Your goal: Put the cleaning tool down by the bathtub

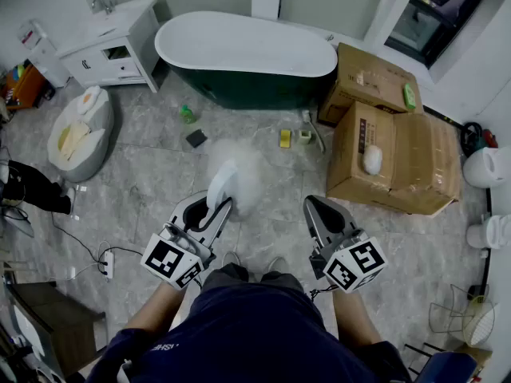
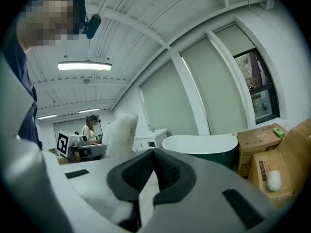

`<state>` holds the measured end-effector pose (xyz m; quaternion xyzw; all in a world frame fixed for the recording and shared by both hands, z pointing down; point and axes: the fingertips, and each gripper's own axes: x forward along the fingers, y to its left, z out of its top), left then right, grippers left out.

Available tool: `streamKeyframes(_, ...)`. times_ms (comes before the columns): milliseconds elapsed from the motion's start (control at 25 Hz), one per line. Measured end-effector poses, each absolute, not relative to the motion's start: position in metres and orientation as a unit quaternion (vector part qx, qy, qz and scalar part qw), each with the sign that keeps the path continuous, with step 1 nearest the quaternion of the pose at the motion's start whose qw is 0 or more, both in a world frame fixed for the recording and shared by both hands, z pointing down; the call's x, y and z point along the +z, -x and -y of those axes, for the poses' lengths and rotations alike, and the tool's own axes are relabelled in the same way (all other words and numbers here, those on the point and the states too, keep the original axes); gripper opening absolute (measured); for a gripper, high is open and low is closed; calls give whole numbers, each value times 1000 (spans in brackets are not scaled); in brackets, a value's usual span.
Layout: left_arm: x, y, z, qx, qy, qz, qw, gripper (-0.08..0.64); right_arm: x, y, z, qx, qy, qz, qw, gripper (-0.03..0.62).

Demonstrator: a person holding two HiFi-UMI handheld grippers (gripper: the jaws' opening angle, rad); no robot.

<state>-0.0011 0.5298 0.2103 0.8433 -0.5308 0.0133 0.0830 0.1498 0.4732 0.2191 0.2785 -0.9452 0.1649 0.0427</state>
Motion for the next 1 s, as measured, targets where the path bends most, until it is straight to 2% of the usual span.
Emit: streamKeyframes(1000,214,-25,-529,17,-841,534,90,107,231,-169,-467,168,-289,941,59,5)
